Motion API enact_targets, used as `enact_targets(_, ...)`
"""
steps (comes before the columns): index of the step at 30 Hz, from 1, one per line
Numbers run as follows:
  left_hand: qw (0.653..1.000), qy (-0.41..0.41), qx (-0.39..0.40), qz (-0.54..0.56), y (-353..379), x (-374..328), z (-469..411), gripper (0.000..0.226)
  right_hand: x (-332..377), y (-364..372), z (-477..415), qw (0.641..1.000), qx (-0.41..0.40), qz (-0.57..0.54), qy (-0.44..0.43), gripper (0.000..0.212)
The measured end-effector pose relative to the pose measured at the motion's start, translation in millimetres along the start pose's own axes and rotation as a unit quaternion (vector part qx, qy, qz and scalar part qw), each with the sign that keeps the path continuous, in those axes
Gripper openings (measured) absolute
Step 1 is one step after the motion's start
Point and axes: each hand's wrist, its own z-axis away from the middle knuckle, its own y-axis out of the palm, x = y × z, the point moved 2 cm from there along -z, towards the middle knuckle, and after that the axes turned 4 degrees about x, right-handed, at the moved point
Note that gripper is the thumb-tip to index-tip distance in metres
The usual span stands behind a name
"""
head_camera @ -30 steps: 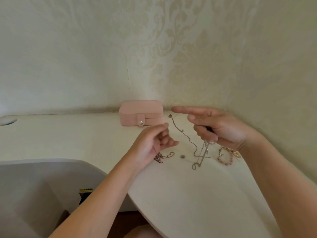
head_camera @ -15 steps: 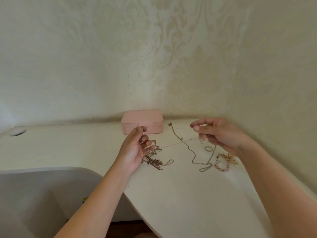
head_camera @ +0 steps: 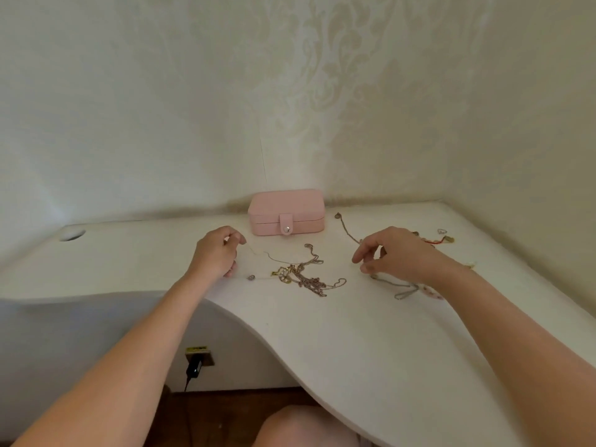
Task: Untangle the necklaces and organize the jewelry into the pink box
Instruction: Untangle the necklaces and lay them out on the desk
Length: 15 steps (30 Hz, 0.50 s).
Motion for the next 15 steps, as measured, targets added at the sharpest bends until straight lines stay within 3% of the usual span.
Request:
enact_targets(8,0.998,0.012,-0.031,-0.056,-16.6,20.2,-17.7,0.022,7.6,14.5,-5.0,0.999,-0.038,-0.034,-0.019,0.014)
enact_targets(13,0.99,-0.033,-0.085,-0.109,-23.1,29.9,-24.2,0.026,8.9,6.2,-3.7,0.968,-0.075,-0.24,-0.003,0.02)
enact_targets(15,0.991,0.015,-0.1,-0.092,-17.9,15.4,-13.2,0.029,10.4,3.8,-1.2,0.935,-0.064,-0.348,-0.021,0.018)
